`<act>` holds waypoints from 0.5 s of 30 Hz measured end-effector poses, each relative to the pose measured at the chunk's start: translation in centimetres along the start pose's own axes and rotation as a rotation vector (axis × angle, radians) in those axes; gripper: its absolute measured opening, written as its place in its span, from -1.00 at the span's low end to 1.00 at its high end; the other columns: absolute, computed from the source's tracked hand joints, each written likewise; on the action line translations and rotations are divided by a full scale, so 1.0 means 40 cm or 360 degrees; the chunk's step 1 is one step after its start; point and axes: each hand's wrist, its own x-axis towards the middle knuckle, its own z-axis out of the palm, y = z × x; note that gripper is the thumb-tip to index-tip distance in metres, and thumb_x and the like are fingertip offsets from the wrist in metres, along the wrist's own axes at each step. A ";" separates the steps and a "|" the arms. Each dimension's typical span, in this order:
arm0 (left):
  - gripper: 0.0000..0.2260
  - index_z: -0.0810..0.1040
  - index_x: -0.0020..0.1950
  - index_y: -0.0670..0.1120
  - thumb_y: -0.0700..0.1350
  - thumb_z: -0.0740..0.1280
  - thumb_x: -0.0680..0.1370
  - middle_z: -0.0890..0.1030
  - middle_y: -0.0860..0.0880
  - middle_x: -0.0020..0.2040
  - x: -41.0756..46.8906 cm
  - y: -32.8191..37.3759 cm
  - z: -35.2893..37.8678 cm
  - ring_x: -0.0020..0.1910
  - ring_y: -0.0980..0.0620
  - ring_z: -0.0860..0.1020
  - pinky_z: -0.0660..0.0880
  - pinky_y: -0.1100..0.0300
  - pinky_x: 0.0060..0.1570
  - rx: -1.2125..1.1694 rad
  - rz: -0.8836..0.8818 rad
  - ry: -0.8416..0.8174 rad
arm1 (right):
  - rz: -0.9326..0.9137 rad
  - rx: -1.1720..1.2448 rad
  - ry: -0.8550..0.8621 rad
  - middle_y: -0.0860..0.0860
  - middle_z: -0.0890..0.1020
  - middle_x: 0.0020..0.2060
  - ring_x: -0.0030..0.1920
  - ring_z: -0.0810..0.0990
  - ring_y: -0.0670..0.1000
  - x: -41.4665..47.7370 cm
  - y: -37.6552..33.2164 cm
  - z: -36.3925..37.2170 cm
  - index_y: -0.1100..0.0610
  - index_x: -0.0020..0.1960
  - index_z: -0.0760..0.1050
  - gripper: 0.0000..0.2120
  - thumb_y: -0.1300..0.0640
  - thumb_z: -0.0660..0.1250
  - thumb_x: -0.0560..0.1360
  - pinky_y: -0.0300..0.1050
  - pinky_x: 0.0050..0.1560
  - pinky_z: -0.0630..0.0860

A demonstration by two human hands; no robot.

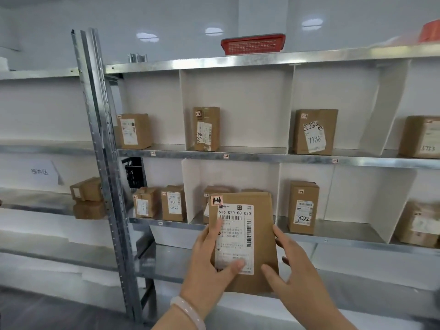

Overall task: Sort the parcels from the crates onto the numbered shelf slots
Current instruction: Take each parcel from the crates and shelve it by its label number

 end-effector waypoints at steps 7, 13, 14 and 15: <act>-0.17 0.05 0.29 0.65 0.01 0.54 0.41 0.23 0.24 0.41 0.188 -0.096 0.023 0.29 0.42 0.26 0.40 0.60 -0.08 -0.0040 0.0065 -0.0082 | 0.0072 -0.0066 0.0062 -0.70 0.05 0.16 0.23 0.29 -0.26 0.162 0.055 0.062 -0.62 0.27 -0.22 -0.18 -0.20 0.38 0.43 -0.09 0.31 0.40; -0.18 0.08 0.40 0.55 0.05 0.54 0.41 0.23 0.25 0.43 0.376 -0.176 -0.015 0.37 0.30 0.29 0.51 0.30 0.20 -0.0067 0.0167 -0.0129 | 0.0087 -0.0131 0.0128 -0.76 -0.03 0.13 0.16 0.28 -0.42 0.329 0.055 0.130 -0.61 0.28 -0.23 -0.14 -0.17 0.41 0.43 -0.15 0.31 0.37; -0.19 0.09 0.42 0.53 0.06 0.53 0.41 0.23 0.25 0.44 0.407 -0.190 -0.022 0.38 0.29 0.29 0.50 0.25 0.23 -0.0076 0.0181 -0.0142 | 0.0075 -0.0134 0.0141 -0.76 -0.02 0.15 0.17 0.25 -0.48 0.355 0.054 0.139 -0.60 0.29 -0.22 -0.14 -0.15 0.42 0.43 -0.17 0.31 0.35; -0.19 0.09 0.42 0.52 0.07 0.53 0.41 0.23 0.25 0.45 0.436 -0.205 -0.026 0.39 0.28 0.29 0.50 0.20 0.26 -0.0087 0.0189 -0.0160 | 0.0060 -0.0138 0.0156 -0.74 0.01 0.16 0.19 0.22 -0.52 0.378 0.052 0.148 -0.60 0.30 -0.21 -0.14 -0.13 0.42 0.44 -0.18 0.31 0.34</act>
